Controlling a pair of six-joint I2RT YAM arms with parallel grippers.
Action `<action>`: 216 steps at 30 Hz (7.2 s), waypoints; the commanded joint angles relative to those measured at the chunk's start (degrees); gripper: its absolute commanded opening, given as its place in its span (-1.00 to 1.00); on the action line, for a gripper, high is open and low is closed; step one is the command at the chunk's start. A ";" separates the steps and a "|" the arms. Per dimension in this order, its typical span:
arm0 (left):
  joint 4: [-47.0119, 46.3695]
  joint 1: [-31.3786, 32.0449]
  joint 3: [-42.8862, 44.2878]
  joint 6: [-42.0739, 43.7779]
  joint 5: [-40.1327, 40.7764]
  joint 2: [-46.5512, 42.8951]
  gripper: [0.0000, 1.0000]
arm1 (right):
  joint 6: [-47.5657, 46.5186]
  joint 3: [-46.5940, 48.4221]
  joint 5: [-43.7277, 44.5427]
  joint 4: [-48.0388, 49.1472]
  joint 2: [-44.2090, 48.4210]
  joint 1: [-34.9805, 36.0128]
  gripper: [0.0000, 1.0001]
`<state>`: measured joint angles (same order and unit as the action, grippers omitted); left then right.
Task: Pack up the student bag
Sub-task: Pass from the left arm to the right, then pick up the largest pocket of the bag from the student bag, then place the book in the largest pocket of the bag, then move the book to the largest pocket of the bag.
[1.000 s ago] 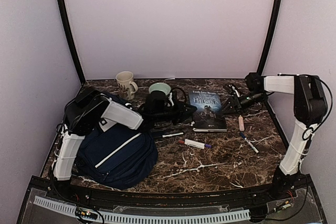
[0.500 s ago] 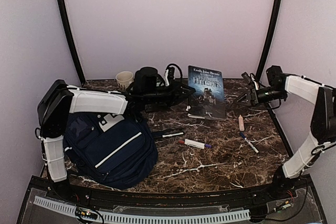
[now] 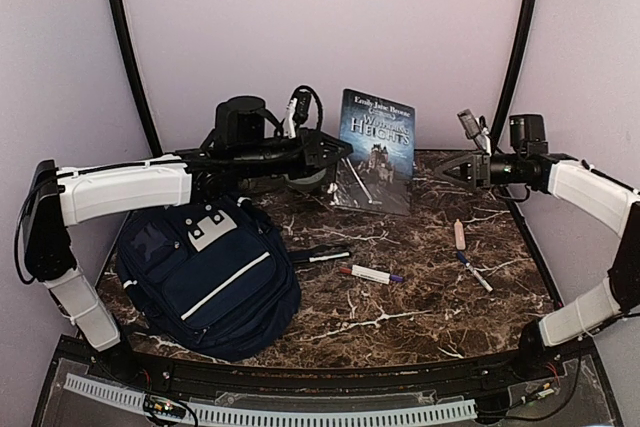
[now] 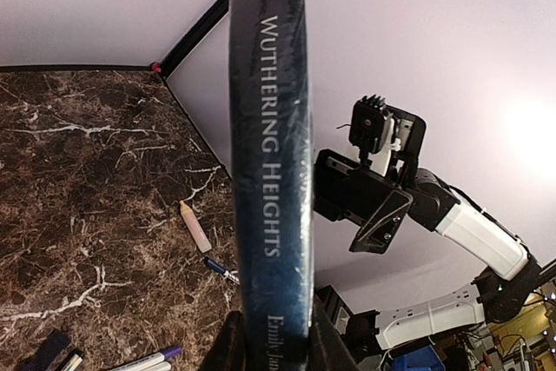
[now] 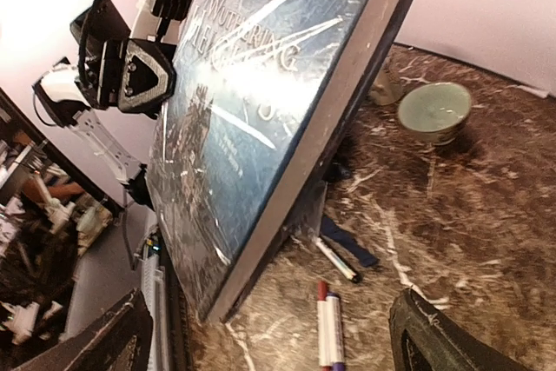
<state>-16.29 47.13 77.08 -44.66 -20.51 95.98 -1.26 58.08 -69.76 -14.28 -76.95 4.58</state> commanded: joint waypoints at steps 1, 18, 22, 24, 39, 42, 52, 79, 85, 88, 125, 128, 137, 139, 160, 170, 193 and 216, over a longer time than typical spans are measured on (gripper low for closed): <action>-11.93 0.24 -2.19 0.76 -2.29 -6.72 -1.00 | 10.71 1.24 -4.92 11.33 -2.81 5.48 0.87; -23.35 0.24 -11.79 -0.32 3.16 -12.47 -1.00 | 40.20 -2.49 -7.02 43.43 -6.67 17.57 0.34; -23.74 0.15 -13.77 -0.47 5.25 -13.27 -1.00 | 49.08 -3.40 -6.87 52.43 -6.86 17.57 0.05; -23.78 0.15 -14.41 -0.76 5.39 -13.29 -1.00 | 49.92 -3.04 -6.67 52.55 -7.05 17.57 -0.14; -0.36 -1.11 -20.15 10.26 17.46 -18.54 0.16 | 46.79 -4.11 -5.67 47.99 -9.81 13.71 -1.00; 14.76 -1.17 -20.92 15.10 22.85 -21.51 0.21 | 33.28 -4.02 -4.36 35.41 -9.22 9.97 -1.00; 50.34 2.42 -18.48 22.69 25.32 -23.18 0.01 | -6.50 -4.34 4.47 -2.89 -7.64 5.62 -1.00; 83.64 18.32 12.63 9.61 42.98 18.11 -0.03 | -7.64 -5.43 4.30 -2.96 -7.86 5.05 -1.00; 84.69 19.33 12.92 9.05 43.52 19.18 -0.17 | -7.63 -5.36 3.78 -3.02 -8.26 4.91 -1.00; 85.39 20.00 13.17 8.90 43.22 20.11 -0.15 | -7.62 -5.32 3.60 -3.07 -8.39 4.83 -1.00; 97.13 22.26 28.56 2.61 60.09 5.54 -1.00 | -6.40 4.36 3.14 -25.54 -11.05 25.43 -1.00; 96.66 22.64 28.31 2.96 61.50 3.69 -1.00 | -11.15 6.14 3.33 -31.57 -13.36 29.89 -1.00; 89.17 22.83 27.03 13.42 57.86 -2.43 -1.00 | -7.65 12.25 4.89 -32.08 -21.22 44.91 -1.00; 88.99 22.83 27.07 13.89 57.64 -3.42 -1.00 | -3.96 14.30 5.18 -29.57 -22.97 46.65 -1.00; 80.24 22.91 18.55 19.12 53.58 -12.91 -1.00 | 43.22 35.58 -1.58 6.74 -51.41 49.51 -1.00; 72.37 23.00 8.96 21.25 50.54 -21.65 -1.00 | 53.39 44.59 1.72 13.62 -61.51 48.77 -1.00; 65.31 22.95 -1.93 17.44 53.99 -27.56 -1.00 | 10.51 37.23 34.38 -18.97 -40.93 52.75 0.22; 67.14 22.97 -1.61 15.11 53.96 -29.09 -1.00 | -26.63 25.91 68.90 -6.13 -32.50 67.31 0.11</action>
<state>52.40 69.76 75.18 -29.12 31.07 69.43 -22.52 81.06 -7.38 -25.80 -107.85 70.13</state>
